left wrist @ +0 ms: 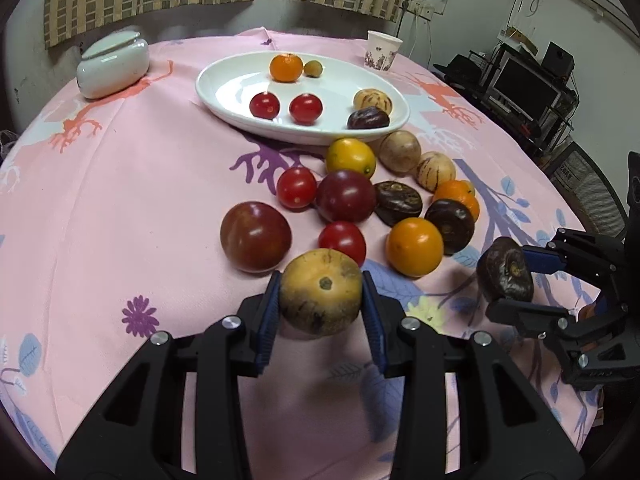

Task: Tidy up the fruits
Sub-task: 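Carry both fruits over the white plate and open both tools to release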

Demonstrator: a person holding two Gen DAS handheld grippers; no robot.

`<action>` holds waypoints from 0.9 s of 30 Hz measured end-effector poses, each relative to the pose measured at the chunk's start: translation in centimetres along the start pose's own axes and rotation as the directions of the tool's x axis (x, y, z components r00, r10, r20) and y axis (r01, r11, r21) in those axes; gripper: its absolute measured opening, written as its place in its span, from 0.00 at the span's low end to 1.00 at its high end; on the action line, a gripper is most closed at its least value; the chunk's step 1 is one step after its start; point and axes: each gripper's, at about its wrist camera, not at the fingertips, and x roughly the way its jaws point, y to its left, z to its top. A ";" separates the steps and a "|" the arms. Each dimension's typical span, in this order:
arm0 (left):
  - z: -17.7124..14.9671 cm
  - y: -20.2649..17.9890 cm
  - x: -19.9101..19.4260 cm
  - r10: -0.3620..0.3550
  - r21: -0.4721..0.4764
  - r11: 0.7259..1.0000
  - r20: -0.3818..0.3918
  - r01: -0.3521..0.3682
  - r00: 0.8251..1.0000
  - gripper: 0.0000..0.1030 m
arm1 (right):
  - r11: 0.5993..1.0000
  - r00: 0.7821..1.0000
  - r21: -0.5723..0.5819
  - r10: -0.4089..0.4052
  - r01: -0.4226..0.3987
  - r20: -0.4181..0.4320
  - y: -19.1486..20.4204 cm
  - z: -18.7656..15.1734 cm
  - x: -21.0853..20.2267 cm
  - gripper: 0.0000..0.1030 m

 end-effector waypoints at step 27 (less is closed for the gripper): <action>12.5 0.9 -1.8 0.052 -0.032 0.998 0.089 -0.050 0.995 0.38 | 0.995 0.985 -0.043 -0.083 0.090 0.151 -6.5 11.6 -0.2 0.44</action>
